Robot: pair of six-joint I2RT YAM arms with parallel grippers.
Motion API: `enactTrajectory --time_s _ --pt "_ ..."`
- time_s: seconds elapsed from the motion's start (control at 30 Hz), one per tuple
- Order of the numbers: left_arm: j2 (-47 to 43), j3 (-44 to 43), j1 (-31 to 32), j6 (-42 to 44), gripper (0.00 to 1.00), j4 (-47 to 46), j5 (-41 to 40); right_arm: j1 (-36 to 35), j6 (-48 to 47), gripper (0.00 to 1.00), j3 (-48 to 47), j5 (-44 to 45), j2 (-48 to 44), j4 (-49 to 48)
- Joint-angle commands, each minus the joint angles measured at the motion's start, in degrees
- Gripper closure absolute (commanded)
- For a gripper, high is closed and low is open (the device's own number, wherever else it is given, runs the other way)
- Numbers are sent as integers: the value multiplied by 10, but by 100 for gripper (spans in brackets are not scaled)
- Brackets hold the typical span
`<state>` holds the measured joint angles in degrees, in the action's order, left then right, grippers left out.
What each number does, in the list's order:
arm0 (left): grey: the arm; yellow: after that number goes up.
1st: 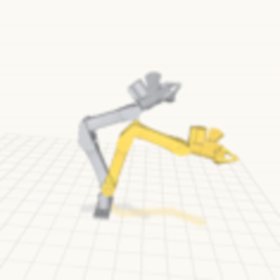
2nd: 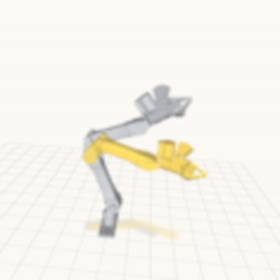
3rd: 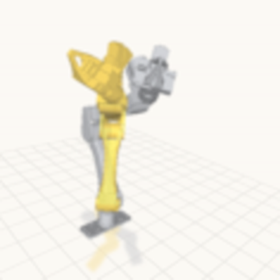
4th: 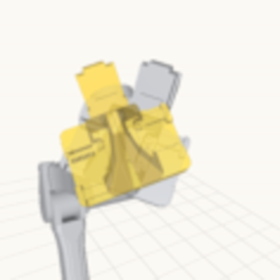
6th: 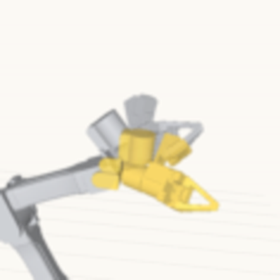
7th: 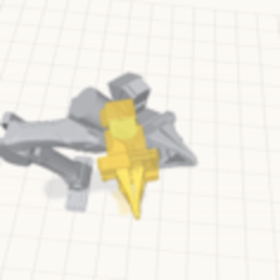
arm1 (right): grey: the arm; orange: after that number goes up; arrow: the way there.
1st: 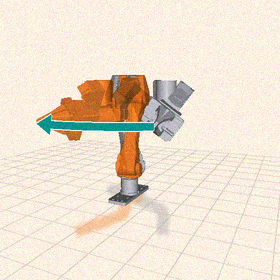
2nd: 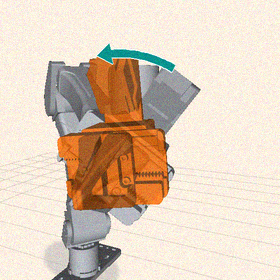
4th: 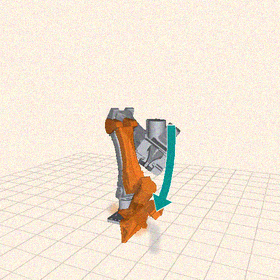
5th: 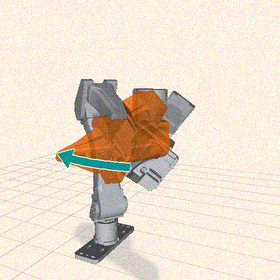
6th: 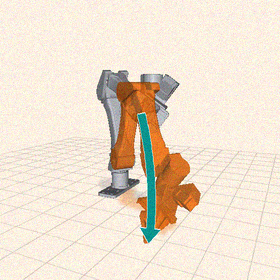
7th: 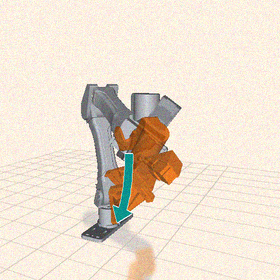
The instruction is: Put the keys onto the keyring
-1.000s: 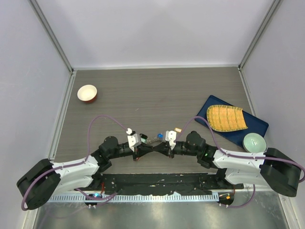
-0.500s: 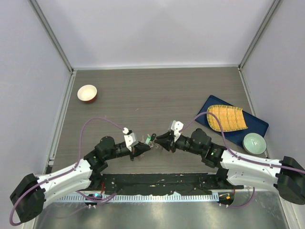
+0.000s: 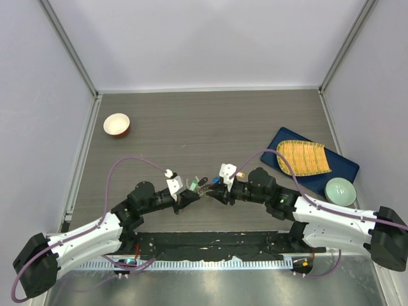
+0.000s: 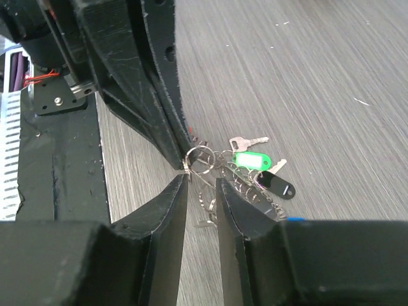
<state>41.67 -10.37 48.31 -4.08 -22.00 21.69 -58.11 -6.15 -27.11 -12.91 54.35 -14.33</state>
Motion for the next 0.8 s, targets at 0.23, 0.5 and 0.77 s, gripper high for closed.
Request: enactTrajectory --time_s 0.23,0.5,0.77 --pt "-4 -32 1 -15 100 26 -21 -1 -67 69 -65 -65 62 17" --pt "-3 -37 2 -18 100 30 -18 -3 -74 70 -85 -70 108 20" --pt "-17 -38 1 -27 100 44 -24 -3 -77 99 -94 -67 113 24"
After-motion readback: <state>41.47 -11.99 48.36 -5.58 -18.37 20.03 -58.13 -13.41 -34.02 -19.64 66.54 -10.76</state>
